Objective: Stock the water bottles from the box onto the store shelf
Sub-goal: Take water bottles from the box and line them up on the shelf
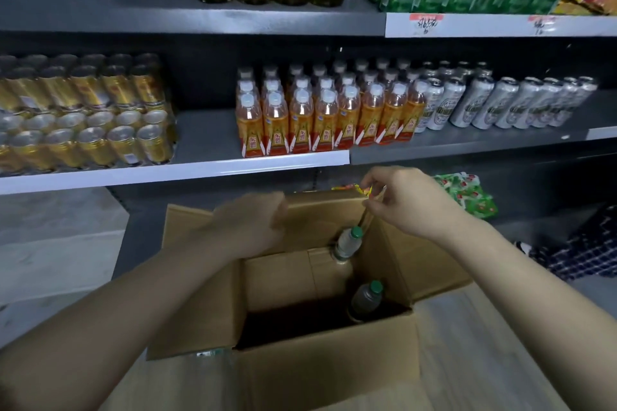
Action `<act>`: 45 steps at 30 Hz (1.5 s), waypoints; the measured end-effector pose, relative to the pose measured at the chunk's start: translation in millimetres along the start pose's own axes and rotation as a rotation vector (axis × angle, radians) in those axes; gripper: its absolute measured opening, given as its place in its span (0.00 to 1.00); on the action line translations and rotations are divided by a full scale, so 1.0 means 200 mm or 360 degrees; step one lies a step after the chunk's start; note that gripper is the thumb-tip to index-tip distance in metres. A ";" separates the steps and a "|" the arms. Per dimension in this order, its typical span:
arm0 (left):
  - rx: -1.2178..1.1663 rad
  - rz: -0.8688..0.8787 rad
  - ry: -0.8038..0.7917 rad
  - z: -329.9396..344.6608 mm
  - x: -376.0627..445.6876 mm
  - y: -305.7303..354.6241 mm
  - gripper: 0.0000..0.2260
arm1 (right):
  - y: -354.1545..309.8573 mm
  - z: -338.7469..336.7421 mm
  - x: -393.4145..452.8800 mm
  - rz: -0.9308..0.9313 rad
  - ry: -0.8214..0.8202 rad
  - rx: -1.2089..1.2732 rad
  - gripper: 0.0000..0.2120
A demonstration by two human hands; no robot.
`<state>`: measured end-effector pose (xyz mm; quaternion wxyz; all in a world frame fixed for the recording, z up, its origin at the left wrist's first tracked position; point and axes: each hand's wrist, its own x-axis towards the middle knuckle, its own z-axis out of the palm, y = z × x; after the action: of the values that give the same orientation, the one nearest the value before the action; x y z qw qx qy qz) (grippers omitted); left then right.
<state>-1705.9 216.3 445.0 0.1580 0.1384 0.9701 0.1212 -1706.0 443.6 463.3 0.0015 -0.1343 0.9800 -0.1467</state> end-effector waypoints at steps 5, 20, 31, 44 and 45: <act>0.0067 0.0044 -0.0045 0.12 0.11 -0.01 0.16 | 0.09 0.09 0.01 0.0055 -0.0022 0.0060 0.11; -0.0055 0.0181 -0.0346 0.68 0.45 -0.08 0.14 | 0.38 0.53 0.09 0.0256 -0.0035 0.0194 0.12; -0.0119 0.0292 -0.0490 1.13 0.69 -0.06 0.24 | 0.60 0.87 0.13 0.0299 -0.0033 0.0229 0.11; -0.0148 0.0441 -0.0488 1.63 0.94 -0.02 0.25 | 0.74 1.16 0.27 0.0234 -0.0031 0.0276 0.11; -0.0169 0.0462 -0.0479 1.66 0.96 0.00 0.26 | 0.75 1.17 0.28 0.0229 -0.0032 0.0270 0.11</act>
<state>-1767.5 338.8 87.2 0.2891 0.2848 0.8977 0.1716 -1788.8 498.9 198.2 0.0332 -0.0646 0.9711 -0.2273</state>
